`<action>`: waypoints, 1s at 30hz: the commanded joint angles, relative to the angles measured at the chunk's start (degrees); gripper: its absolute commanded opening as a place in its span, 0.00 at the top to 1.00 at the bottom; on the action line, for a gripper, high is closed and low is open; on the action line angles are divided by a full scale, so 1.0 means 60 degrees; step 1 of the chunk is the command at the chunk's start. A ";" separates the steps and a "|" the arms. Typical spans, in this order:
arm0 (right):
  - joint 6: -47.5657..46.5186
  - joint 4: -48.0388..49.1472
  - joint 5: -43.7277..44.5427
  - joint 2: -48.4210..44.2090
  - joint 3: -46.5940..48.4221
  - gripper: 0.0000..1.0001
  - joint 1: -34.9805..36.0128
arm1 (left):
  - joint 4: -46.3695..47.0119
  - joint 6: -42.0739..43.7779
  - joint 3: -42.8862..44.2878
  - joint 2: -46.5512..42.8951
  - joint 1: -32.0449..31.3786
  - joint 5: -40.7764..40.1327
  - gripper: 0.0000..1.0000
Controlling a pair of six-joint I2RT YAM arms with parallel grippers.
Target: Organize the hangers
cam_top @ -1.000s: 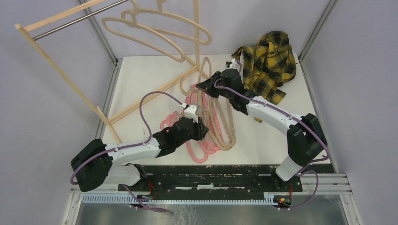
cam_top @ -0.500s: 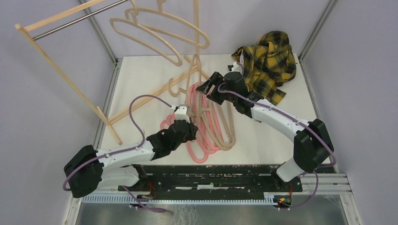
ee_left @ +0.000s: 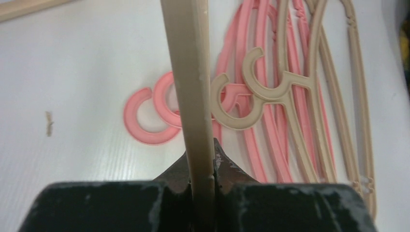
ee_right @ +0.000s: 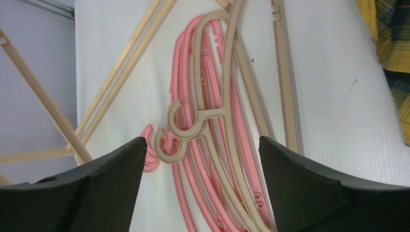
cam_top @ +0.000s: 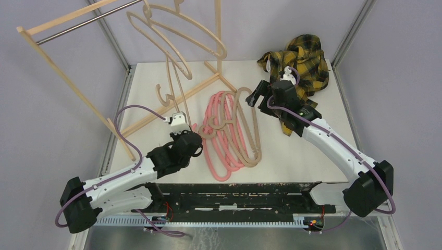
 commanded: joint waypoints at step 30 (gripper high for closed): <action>-0.1130 -0.0688 -0.0225 -0.0763 -0.0088 0.05 -0.1413 | -0.0163 0.4342 0.7509 0.3450 0.4731 -0.0322 0.97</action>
